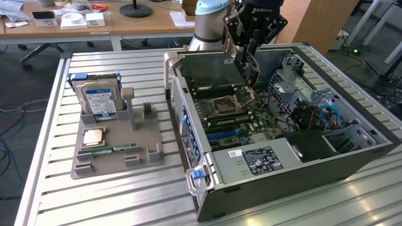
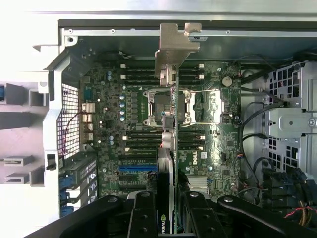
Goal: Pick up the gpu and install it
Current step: 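Pick up the gpu and move the gpu toward the slot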
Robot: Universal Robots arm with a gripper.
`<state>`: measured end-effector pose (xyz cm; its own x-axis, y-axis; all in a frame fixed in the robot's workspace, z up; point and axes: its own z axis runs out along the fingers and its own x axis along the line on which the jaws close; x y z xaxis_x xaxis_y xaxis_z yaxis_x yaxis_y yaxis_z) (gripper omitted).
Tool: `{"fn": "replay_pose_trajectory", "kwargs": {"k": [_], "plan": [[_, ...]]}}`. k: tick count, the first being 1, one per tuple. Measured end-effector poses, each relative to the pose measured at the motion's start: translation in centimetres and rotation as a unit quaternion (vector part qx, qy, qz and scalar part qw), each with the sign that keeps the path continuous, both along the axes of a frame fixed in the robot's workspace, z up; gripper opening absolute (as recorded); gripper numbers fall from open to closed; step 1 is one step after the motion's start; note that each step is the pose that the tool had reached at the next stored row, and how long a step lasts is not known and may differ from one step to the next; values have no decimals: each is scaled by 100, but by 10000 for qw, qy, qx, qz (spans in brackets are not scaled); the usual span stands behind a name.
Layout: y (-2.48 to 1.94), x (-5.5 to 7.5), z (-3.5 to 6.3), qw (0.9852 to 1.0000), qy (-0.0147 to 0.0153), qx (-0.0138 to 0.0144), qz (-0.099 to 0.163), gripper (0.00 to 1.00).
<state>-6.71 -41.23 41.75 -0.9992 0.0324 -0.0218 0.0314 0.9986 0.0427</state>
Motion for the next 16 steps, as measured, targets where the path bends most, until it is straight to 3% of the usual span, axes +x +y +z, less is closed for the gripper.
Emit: {"fn": "replay_pose_trajectory", "kwargs": {"k": [6, 16], "plan": [[-1, 65, 0, 10000, 0, 0, -1, 26], [0, 66, 0, 10000, 0, 0, -1, 26]]}}
